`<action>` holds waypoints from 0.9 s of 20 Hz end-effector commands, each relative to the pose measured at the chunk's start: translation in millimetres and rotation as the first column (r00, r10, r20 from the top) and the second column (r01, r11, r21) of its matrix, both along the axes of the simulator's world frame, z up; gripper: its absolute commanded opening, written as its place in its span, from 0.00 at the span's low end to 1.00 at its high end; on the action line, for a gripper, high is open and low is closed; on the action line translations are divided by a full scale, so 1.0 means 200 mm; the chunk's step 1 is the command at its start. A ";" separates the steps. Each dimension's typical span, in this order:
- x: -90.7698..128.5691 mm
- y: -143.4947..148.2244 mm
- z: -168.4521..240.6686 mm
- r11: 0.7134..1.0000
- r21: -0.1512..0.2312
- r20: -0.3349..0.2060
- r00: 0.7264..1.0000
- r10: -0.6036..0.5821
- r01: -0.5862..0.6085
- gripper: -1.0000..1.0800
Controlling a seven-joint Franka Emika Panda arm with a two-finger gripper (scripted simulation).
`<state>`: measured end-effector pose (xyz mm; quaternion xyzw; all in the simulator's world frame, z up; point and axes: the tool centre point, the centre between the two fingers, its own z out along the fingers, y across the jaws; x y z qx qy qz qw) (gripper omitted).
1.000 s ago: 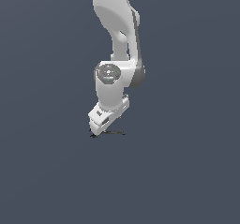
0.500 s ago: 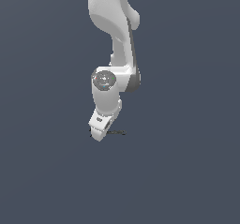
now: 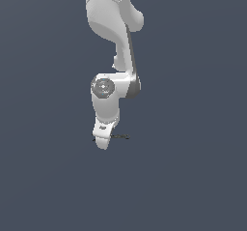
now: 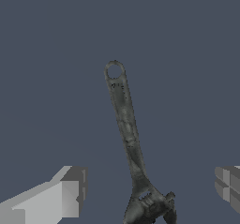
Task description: Pick up the object and move it to a goal position.
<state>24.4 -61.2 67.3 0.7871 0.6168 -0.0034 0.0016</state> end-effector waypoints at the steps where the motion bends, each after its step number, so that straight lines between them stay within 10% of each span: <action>1: 0.00 -0.01 -0.02 0.999 0.002 0.001 0.999 0.045 -0.045 0.96; 18: 0.00 -0.03 -0.09 0.993 0.006 0.003 0.993 0.121 -0.121 0.96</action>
